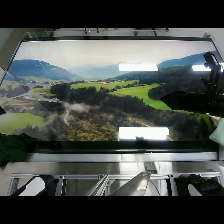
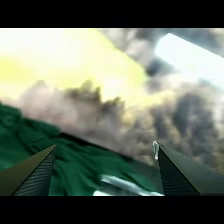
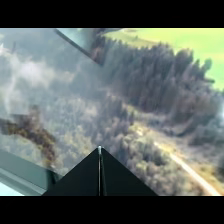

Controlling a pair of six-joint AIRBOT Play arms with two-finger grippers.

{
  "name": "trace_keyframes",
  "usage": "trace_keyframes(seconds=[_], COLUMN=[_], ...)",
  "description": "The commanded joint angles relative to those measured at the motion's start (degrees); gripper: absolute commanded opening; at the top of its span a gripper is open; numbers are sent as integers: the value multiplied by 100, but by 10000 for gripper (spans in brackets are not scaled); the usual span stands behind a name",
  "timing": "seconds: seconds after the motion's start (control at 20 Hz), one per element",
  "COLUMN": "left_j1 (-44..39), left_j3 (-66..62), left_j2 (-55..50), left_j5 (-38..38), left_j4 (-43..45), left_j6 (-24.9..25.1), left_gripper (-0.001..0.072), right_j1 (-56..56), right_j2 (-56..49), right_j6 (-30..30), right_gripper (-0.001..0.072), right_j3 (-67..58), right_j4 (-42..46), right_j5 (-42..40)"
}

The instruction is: Fold the shirts.

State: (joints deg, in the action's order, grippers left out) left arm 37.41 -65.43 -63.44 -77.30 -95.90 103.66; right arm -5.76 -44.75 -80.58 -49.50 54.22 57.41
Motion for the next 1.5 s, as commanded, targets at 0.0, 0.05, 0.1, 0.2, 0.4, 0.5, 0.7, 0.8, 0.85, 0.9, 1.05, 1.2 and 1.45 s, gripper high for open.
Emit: trace_keyframes(seconds=[0.0,0.05,0.1,0.2,0.4,0.5,0.7,0.8,0.85,0.9,1.05,1.2,1.45], left_j1=[393,391,389,380,380,380,302,-127,-560,-1104,-3250,-5014,-6634], left_j3=[7,7,7,7,11,11,-4,-260,-566,-938,-2461,-3751,-4352], left_j2=[-905,-1113,-1287,-1626,-2114,-2216,-1991,-1781,-1718,-1657,-1609,-1952,-2876], left_j5=[-428,-595,-782,-1099,-1449,-1578,-1493,-1298,-1294,-1303,-1331,-1305,-1272], left_j4=[494,496,494,592,767,772,-354,-2050,-2979,-3792,-5252,-5224,-3827], left_j6=[-20,-22,-33,-378,-483,-575,-485,-101,197,487,1300,1292,1318], left_gripper=[713,714,713,711,707,328,7,7,7,7,18,19,120], right_j1=[-4,-4,-4,-4,-4,-4,-4,-4,-4,-4,-4,-4,-4], right_j2=[-11,-11,-11,-11,-11,-11,-11,-15,-15,-15,-17,-42,-52], right_j6=[-2,-2,-2,-2,-2,-2,-2,-2,-2,-2,-2,-2,-4], right_gripper=[24,24,24,24,24,24,24,24,24,24,24,24,25], right_j3=[2,2,2,2,2,2,2,2,2,2,2,2,2], right_j4=[-4,-2,-2,-2,-2,-2,-4,-66,-96,-129,-302,-304,-306], right_j5=[2,2,2,0,-4,-4,-11,-13,-13,-15,-17,-17,-15])
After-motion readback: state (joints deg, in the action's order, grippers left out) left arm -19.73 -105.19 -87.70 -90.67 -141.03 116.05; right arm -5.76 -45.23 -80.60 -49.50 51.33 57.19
